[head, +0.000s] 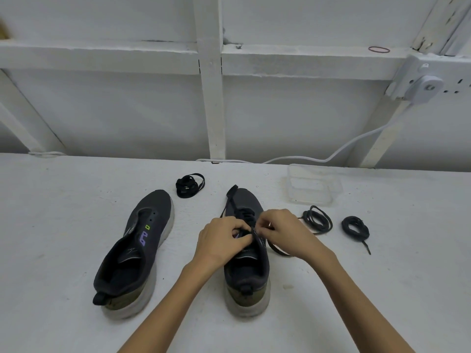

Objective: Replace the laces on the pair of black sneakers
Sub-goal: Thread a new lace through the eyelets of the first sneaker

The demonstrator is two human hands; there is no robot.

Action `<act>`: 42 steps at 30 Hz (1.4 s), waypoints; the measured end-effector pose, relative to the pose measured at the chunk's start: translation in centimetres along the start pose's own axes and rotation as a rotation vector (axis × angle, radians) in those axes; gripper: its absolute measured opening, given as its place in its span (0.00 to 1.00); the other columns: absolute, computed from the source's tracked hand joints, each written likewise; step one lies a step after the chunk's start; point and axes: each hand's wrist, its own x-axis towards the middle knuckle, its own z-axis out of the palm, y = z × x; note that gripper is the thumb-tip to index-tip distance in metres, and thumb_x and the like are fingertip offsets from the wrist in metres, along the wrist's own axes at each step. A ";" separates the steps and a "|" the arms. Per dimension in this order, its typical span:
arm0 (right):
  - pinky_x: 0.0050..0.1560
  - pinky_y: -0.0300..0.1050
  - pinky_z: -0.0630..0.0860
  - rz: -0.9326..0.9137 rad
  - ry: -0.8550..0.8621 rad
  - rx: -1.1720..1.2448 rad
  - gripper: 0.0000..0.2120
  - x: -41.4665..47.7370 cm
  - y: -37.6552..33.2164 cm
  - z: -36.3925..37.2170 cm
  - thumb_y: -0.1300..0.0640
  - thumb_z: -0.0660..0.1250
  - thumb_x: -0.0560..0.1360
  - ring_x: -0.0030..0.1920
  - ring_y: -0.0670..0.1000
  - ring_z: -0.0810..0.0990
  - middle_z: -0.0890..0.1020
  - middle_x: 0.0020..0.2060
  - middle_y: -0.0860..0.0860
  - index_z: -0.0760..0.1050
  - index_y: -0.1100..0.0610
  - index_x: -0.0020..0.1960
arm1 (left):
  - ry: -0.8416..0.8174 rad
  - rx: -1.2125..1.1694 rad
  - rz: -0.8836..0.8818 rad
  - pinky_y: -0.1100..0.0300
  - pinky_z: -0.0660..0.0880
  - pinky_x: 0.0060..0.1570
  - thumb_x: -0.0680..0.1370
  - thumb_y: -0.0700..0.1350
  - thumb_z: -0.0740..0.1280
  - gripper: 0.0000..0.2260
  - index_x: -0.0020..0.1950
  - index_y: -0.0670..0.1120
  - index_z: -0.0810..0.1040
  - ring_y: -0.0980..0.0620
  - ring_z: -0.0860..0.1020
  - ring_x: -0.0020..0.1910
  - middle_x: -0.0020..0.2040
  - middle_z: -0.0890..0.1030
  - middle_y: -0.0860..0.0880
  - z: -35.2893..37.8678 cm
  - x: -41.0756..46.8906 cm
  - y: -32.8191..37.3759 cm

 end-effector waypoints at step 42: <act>0.40 0.50 0.74 0.180 0.017 0.390 0.04 1.1 -2.0 1.3 0.58 0.76 0.67 0.36 0.53 0.78 0.84 0.35 0.57 0.85 0.53 0.34 | -0.046 -0.447 -0.056 0.65 0.76 0.35 0.75 0.39 0.72 0.06 0.46 0.49 0.85 0.58 0.79 0.35 0.40 0.85 0.50 -2.3 -0.2 -3.3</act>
